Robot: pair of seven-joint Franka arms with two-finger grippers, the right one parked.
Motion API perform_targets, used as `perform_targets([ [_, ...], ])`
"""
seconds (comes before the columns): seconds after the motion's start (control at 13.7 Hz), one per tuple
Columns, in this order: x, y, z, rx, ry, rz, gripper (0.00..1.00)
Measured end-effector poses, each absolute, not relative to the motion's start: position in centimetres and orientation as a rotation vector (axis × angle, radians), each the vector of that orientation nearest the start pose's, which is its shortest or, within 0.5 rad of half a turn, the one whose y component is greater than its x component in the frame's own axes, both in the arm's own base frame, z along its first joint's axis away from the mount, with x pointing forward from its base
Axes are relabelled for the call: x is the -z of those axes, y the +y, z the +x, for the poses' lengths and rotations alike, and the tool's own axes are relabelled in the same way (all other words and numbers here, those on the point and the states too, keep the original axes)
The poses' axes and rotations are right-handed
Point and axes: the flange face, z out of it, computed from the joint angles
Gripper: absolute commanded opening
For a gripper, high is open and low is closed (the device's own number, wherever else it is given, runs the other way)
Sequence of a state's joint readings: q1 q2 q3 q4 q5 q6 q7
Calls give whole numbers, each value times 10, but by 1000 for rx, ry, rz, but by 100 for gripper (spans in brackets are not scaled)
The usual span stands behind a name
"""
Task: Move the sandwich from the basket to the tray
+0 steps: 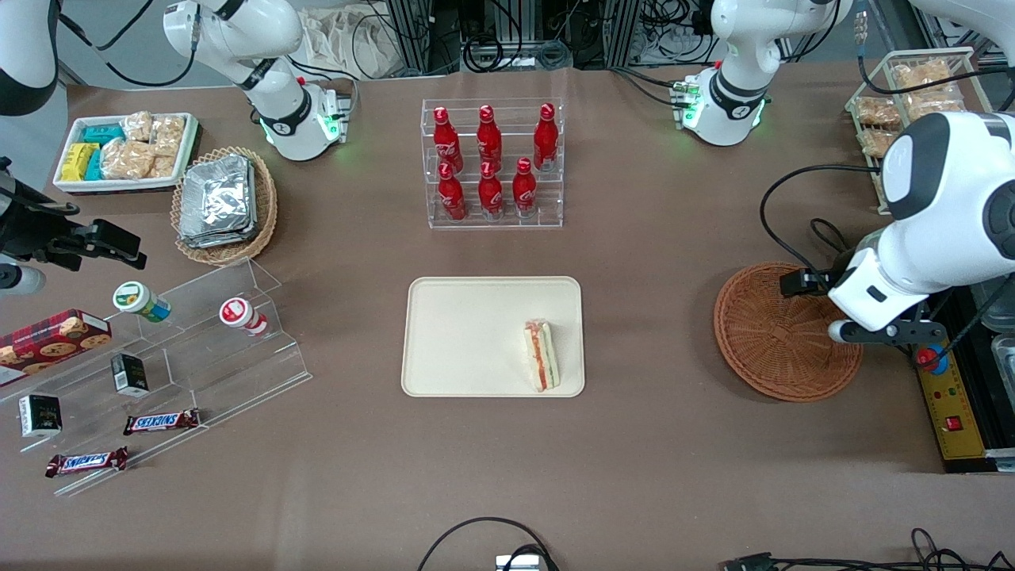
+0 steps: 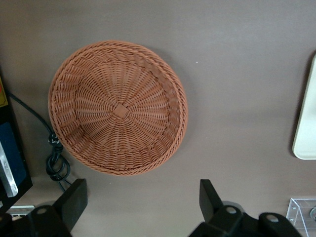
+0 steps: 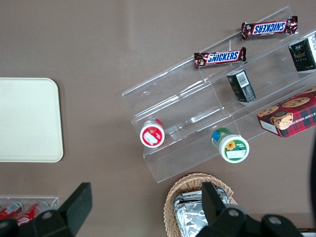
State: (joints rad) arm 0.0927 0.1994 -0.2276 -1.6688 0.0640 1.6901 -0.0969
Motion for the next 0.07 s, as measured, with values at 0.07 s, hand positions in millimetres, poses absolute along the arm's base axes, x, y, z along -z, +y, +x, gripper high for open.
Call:
perform_targets([
  [0.07, -475, -75, 598, -257, 116, -3079, 100],
])
